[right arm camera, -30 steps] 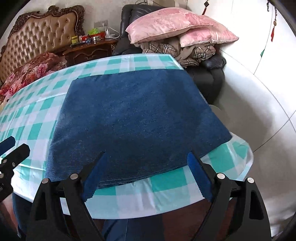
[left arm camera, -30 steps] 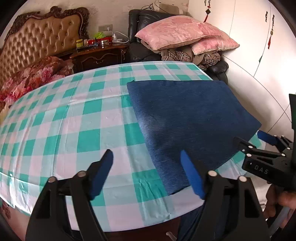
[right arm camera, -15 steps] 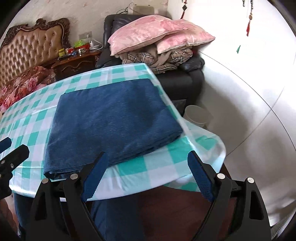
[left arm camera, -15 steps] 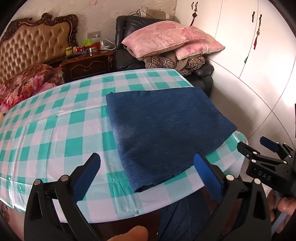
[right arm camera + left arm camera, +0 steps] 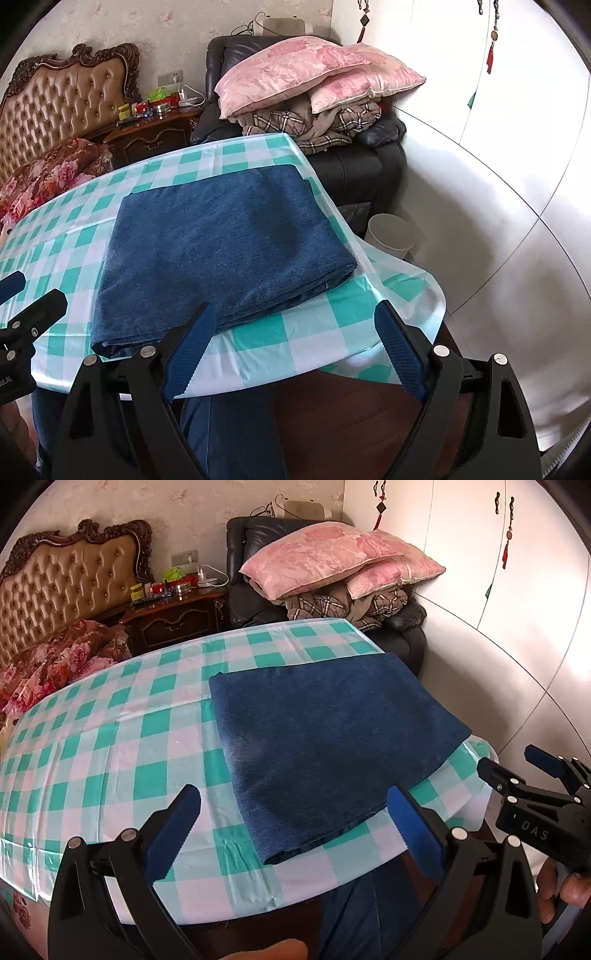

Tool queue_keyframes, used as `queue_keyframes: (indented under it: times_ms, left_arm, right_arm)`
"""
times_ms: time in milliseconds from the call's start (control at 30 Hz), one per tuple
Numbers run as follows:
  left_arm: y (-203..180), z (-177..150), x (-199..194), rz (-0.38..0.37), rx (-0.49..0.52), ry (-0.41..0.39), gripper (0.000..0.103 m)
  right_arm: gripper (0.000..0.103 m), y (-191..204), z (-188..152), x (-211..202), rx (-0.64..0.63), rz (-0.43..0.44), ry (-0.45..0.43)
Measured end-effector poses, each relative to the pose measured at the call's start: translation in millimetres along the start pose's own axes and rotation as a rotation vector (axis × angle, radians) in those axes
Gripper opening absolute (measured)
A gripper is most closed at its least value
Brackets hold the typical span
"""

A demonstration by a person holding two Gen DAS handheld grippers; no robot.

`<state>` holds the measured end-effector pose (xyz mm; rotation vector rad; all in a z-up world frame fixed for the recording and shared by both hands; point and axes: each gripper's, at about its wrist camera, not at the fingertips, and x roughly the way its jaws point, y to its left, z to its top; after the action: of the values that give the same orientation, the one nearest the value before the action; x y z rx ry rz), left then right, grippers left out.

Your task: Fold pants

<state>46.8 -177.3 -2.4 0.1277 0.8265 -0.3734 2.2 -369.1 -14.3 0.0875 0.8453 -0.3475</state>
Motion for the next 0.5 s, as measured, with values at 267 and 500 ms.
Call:
queue_keyframes:
  times_ms: [267, 500]
  left_arm:
    - [-1.9, 1.4, 0.6, 0.001, 0.0, -0.001, 0.101]
    - [-2.2, 1.6, 0.9, -0.002, 0.001, 0.0, 0.101]
  right_arm:
    - [0.084, 0.7, 0.5, 0.7, -0.003, 0.002, 0.0]
    - [0.084, 1.6, 0.7, 1.9, -0.001, 0.009, 0.005]
